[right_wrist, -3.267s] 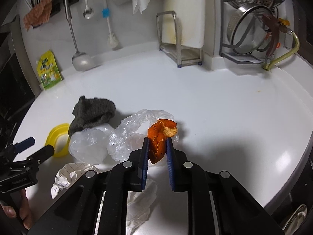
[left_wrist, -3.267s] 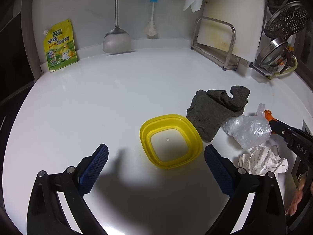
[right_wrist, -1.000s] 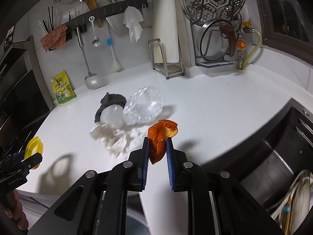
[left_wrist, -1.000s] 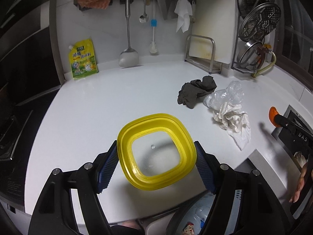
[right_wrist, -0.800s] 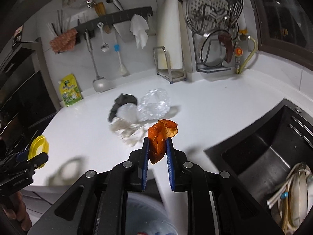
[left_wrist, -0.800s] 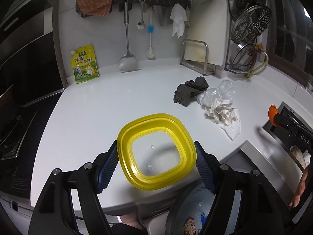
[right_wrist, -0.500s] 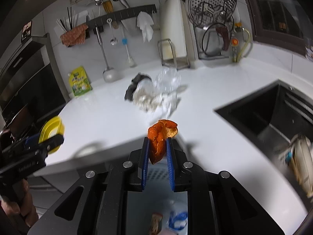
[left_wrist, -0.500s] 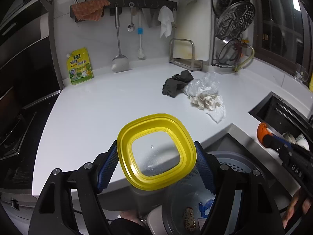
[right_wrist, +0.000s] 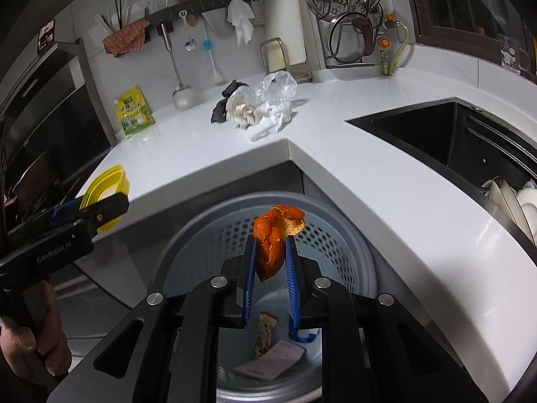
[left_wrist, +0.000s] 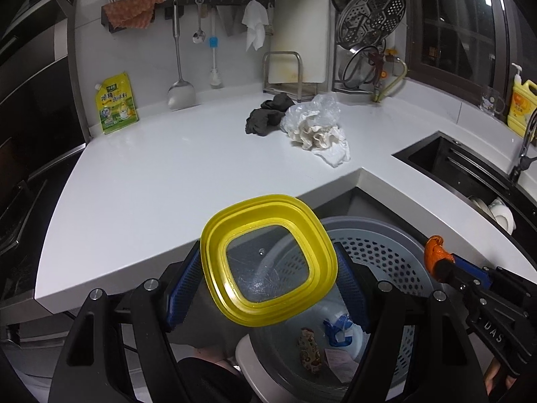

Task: Collect trash
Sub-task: 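Open the left tool to drop the lid while the right releases the peel into the bin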

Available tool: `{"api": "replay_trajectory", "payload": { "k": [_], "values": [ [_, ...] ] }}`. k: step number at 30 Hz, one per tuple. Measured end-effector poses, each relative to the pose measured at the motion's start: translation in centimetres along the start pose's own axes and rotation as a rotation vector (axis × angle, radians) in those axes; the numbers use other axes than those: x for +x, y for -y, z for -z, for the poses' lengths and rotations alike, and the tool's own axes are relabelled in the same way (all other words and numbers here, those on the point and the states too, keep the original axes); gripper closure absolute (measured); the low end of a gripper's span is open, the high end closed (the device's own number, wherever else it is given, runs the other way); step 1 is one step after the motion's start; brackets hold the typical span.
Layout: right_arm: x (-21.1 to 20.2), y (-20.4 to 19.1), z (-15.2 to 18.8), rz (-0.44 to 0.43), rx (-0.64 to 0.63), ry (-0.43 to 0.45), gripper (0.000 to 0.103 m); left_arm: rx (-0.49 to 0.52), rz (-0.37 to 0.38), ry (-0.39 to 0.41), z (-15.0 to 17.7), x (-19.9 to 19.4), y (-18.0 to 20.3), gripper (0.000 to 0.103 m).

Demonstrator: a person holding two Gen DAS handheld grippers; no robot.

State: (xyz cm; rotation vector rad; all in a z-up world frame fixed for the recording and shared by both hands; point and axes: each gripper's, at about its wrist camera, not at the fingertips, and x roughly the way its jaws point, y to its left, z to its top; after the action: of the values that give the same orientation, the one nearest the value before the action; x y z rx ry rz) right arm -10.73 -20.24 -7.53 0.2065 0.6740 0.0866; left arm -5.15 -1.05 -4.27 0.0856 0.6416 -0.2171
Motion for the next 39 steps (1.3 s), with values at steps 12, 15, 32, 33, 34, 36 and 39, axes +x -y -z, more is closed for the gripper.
{"api": "replay_trajectory", "payload": {
  "k": [12,15,32,33,34,36,39],
  "values": [
    [0.6,-0.9,1.8,-0.042,-0.006,-0.07,0.086,0.004,0.052,-0.085,2.1,0.8,0.6,0.03],
    [0.9,-1.1,1.8,-0.052,-0.004,-0.078,0.086,0.009,0.06,-0.09,2.3,0.9,0.8,0.03],
    [1.0,-0.1,1.9,-0.045,0.029,-0.068,0.07,0.009,0.068,-0.138,2.6,1.8,1.0,0.028],
    [0.7,0.0,1.9,-0.038,0.035,-0.053,0.059,0.006,0.069,-0.14,2.6,1.7,0.9,0.026],
    [0.4,0.2,1.8,-0.034,0.041,-0.041,0.055,0.003,0.069,-0.141,2.6,1.7,0.8,0.024],
    [0.2,0.5,1.7,-0.031,0.051,-0.035,0.055,-0.002,0.065,-0.134,2.5,1.6,0.7,0.018],
    [0.2,0.8,1.7,-0.025,0.061,-0.033,0.055,-0.001,0.058,-0.132,2.4,1.6,0.6,0.018]
  ]
}}
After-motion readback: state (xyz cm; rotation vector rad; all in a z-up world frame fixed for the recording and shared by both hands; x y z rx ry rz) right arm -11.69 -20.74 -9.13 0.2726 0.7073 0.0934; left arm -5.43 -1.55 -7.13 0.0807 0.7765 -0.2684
